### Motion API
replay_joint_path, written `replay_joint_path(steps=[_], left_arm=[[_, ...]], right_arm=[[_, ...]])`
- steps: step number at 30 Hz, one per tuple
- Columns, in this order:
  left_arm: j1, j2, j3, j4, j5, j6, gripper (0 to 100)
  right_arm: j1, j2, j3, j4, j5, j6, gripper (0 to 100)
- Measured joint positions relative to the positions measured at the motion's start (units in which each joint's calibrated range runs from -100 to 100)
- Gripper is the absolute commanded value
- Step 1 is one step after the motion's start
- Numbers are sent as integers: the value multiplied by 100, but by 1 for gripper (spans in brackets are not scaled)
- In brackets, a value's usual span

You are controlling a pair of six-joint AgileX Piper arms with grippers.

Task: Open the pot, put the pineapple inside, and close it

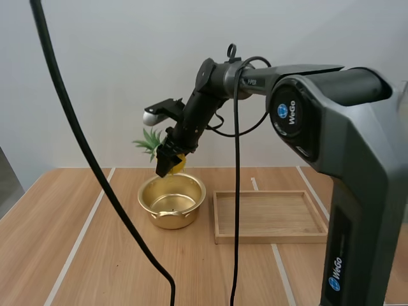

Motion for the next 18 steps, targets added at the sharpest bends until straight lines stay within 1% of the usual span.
replay_joint_path(steps=[7,18], left_arm=[[0,0,0,0,0,0,0],[0,0,0,0,0,0,0]], right_arm=[[0,414,0,-369,16,-54,0],[0,1041,0,-535,52,-55,0]])
